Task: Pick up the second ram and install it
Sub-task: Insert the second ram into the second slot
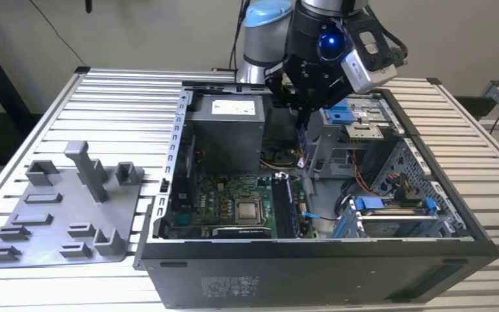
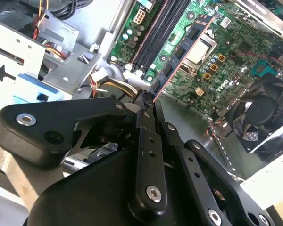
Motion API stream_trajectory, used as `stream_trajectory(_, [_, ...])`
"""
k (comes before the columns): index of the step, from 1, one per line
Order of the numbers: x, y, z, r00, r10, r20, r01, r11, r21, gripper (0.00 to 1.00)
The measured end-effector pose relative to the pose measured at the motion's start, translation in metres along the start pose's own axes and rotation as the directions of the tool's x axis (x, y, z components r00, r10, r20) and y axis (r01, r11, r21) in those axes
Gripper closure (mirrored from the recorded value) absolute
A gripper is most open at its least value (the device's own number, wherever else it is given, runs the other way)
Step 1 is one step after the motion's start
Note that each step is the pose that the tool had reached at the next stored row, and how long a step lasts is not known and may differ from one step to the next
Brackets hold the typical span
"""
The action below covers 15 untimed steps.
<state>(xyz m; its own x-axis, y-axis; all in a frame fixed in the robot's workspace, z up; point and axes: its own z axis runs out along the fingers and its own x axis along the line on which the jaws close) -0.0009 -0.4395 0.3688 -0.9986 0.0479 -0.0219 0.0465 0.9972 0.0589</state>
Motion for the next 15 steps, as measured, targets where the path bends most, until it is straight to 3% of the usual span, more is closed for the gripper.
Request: stream_trajectory(15, [0.0006, -0.0016, 0.027, 0.9998, -0.021, -0.0012, 0.021, 0.9998, -0.0005, 0.86])
